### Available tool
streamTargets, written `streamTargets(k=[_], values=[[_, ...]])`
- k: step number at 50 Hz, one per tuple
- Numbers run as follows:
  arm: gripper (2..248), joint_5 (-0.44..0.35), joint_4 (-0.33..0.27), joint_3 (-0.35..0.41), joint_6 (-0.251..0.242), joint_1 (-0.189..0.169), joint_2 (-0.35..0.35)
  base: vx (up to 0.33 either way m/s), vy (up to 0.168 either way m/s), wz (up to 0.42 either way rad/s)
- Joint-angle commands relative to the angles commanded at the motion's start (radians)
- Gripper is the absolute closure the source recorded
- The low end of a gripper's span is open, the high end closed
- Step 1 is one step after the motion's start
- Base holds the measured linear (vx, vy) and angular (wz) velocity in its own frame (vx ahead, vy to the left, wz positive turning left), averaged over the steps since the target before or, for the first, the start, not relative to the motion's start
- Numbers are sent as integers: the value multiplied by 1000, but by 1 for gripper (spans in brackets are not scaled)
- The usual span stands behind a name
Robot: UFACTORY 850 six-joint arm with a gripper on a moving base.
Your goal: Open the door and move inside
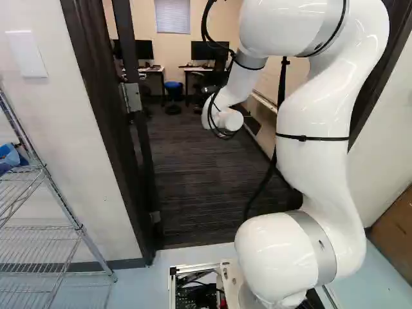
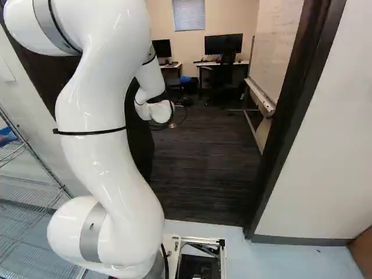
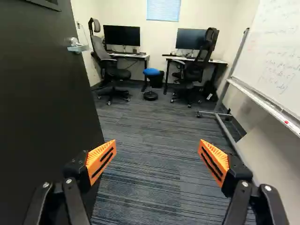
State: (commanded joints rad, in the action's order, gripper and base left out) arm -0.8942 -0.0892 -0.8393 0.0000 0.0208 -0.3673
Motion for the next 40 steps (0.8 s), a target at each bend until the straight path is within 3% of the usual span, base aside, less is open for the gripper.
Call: streamTargets(k=[26,40], values=[[3,0,40,85,0,-74,70,0,0,0],[3,0,40,96,0,-80,79,0,0,0]])
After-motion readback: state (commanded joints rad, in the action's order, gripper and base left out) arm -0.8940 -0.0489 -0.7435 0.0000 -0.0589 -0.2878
